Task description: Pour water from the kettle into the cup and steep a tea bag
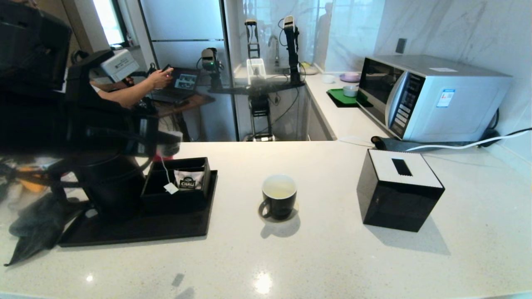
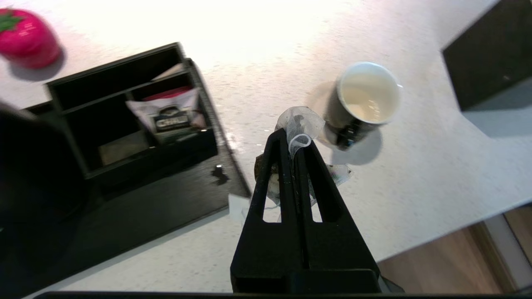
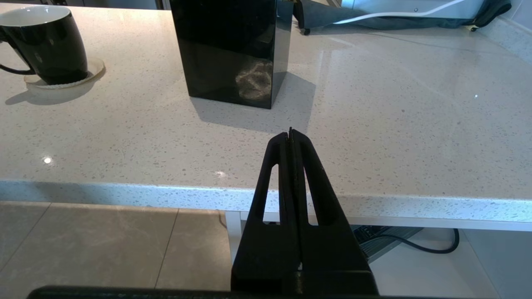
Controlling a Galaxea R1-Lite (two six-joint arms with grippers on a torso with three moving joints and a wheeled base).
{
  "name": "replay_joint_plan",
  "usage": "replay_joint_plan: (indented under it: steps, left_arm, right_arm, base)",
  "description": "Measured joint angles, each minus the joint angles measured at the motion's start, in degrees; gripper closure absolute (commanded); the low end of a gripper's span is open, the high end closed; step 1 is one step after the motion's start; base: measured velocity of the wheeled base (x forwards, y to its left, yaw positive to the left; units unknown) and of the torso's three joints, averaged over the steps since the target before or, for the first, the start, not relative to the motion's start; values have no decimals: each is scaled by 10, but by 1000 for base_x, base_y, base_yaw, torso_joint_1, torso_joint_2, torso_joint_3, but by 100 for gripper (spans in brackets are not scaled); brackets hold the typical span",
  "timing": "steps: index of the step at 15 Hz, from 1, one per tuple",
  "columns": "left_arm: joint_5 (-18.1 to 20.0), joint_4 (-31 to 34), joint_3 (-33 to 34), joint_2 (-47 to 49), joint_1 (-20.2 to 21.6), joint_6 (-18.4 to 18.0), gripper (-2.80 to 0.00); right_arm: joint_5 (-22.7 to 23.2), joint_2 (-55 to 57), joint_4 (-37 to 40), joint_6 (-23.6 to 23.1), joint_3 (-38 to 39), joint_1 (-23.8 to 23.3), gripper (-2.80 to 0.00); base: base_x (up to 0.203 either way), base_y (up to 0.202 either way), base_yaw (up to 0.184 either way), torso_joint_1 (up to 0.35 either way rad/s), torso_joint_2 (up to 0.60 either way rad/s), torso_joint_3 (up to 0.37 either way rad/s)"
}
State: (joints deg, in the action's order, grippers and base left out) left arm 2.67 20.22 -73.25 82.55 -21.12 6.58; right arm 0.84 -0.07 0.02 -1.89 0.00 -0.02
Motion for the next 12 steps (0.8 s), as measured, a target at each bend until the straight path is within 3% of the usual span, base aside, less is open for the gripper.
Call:
replay_joint_plan:
  steps: [4, 12]
  left_arm:
    - [0, -1, -3, -4, -66, -1, 0]
    - [-1, -1, -8, -5, -141, -1, 0]
  right_arm:
    - [0, 0, 0, 0, 0, 0, 0]
    - [0, 0, 1, -6, 0, 0, 0]
  base:
    - [0, 0, 0, 0, 0, 0]
    - [0, 0, 0, 0, 0, 0]
